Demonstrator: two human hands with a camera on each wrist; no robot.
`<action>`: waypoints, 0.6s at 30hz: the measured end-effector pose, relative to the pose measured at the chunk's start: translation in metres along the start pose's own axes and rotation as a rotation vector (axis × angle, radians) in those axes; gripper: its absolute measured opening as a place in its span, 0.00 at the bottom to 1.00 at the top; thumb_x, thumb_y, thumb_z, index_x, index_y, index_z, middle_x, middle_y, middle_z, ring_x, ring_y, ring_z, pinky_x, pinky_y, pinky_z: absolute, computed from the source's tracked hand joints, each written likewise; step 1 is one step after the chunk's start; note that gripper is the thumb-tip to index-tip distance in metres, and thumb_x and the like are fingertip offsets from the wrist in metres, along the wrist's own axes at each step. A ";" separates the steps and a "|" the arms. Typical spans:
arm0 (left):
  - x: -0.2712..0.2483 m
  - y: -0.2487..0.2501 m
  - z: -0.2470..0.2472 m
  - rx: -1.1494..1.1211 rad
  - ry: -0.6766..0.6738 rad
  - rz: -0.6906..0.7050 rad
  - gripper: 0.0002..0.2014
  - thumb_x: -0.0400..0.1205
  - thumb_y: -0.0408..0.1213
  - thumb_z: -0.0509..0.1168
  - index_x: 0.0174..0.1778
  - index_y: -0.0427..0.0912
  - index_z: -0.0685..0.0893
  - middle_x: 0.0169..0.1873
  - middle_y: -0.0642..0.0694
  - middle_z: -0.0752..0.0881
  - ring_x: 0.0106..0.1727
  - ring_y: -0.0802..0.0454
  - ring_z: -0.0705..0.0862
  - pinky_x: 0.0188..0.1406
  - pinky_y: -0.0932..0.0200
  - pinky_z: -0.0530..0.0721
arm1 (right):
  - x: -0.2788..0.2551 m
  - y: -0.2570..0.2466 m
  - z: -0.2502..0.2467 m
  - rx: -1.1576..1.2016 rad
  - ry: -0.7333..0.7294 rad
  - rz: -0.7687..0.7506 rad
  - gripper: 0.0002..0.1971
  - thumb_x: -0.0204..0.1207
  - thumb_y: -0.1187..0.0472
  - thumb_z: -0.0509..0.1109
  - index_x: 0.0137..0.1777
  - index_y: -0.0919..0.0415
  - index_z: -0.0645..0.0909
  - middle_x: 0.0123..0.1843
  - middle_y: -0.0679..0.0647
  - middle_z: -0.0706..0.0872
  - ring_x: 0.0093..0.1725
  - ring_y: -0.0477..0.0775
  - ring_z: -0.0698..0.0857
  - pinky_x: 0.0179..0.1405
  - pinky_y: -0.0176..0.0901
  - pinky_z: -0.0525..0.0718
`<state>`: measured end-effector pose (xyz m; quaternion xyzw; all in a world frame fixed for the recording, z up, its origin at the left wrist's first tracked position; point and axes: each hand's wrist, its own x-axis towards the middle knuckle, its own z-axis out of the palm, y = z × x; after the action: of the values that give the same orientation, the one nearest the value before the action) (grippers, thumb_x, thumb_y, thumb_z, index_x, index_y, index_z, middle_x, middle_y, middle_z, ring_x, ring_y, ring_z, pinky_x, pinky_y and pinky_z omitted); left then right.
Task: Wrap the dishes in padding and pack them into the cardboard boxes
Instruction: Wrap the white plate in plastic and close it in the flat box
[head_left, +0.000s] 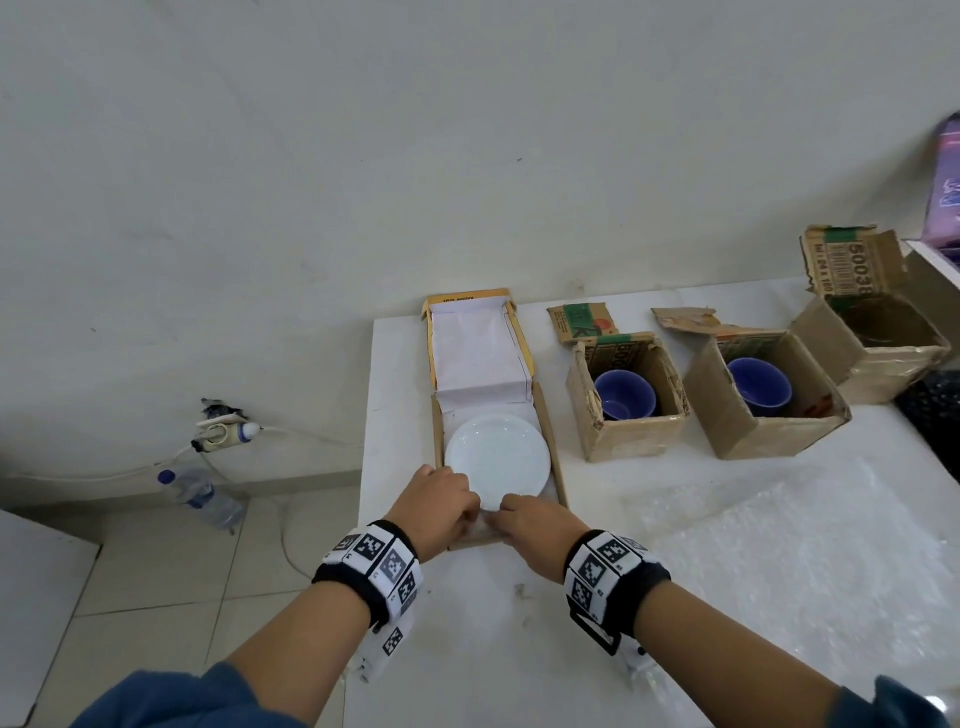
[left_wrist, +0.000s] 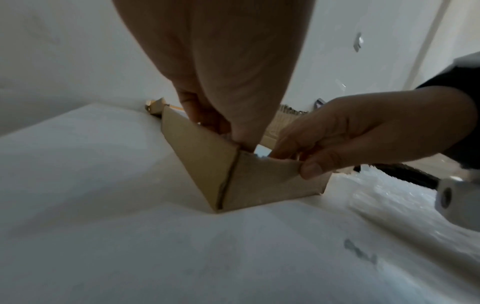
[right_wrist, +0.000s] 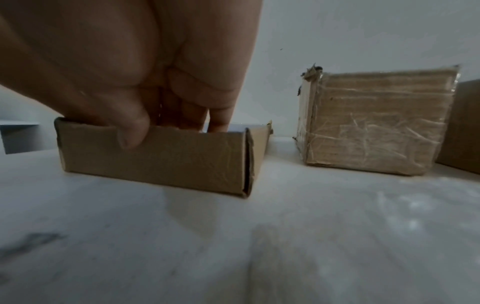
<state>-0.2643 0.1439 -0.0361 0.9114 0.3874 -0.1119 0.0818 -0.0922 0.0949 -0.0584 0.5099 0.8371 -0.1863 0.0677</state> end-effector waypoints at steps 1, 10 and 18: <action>0.002 0.003 -0.001 0.009 -0.013 -0.015 0.13 0.81 0.37 0.57 0.53 0.49 0.86 0.50 0.48 0.82 0.53 0.48 0.78 0.48 0.58 0.64 | -0.002 0.002 -0.001 0.016 0.000 0.007 0.15 0.80 0.66 0.60 0.65 0.62 0.77 0.56 0.61 0.81 0.54 0.65 0.80 0.50 0.54 0.78; 0.015 0.036 -0.033 -0.107 0.114 -0.172 0.12 0.82 0.44 0.60 0.58 0.50 0.83 0.54 0.51 0.85 0.56 0.49 0.82 0.54 0.54 0.75 | -0.057 0.052 -0.057 0.480 0.228 0.143 0.13 0.81 0.60 0.64 0.63 0.59 0.82 0.59 0.54 0.86 0.53 0.48 0.82 0.53 0.29 0.72; 0.095 0.169 -0.055 -0.398 0.041 -0.004 0.09 0.80 0.48 0.65 0.52 0.50 0.84 0.50 0.53 0.85 0.49 0.54 0.83 0.46 0.60 0.78 | -0.171 0.180 -0.067 0.465 0.218 0.530 0.12 0.78 0.58 0.69 0.59 0.57 0.83 0.53 0.52 0.85 0.51 0.51 0.82 0.54 0.37 0.76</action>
<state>-0.0699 0.1057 0.0021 0.8786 0.4052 -0.0149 0.2522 0.1521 0.0524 0.0116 0.7277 0.6134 -0.2924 -0.0936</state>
